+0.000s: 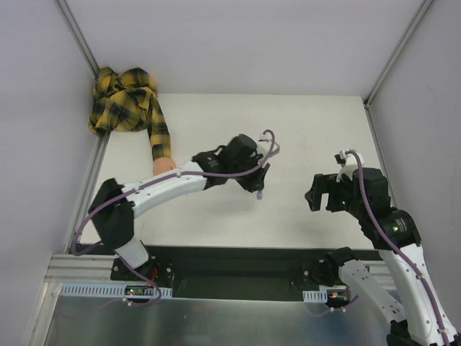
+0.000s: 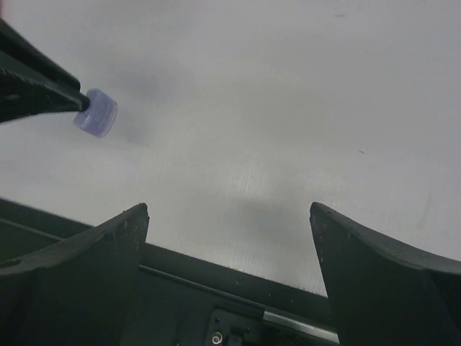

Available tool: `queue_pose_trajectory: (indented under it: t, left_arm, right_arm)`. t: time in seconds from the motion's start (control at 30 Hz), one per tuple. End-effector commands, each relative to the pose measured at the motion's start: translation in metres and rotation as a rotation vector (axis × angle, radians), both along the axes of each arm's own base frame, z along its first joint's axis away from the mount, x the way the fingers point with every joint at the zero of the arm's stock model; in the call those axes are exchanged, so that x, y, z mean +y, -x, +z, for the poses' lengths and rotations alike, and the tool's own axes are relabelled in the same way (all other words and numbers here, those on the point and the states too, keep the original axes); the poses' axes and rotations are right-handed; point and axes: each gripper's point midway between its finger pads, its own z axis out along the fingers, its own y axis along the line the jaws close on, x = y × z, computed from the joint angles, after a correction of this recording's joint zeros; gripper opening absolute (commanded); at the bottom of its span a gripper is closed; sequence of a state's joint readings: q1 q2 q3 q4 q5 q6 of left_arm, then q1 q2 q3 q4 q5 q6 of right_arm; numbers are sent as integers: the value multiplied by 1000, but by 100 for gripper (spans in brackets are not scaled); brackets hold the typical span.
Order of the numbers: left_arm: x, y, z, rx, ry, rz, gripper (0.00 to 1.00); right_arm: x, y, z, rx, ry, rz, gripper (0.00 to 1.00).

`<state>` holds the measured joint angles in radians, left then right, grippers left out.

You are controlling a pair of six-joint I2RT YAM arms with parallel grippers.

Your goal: Paint the nails

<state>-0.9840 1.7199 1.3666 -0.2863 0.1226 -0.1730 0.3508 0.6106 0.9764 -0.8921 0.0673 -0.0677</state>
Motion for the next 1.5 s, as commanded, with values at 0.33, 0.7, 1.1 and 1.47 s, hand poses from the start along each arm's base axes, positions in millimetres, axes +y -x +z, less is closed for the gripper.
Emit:
queue_pose_trajectory:
  t: [0.33,0.7,1.1,1.47]
  left_arm:
    - [90,121,164,-244,524,-732,0]
    - [90,138,197,-268,625,-868,0]
    - [84,126,201,-317,613,-862,0]
    - [83,128,200,-300,620,-874,0]
  right_arm:
    - [163,36,85,-298,-482,1062,100]
    - [207,69,88,-198,-544,1401,82]
    - [228,91,71,-108,-551,1503,68]
    - [237,87,74,-130,-557,1502,53]
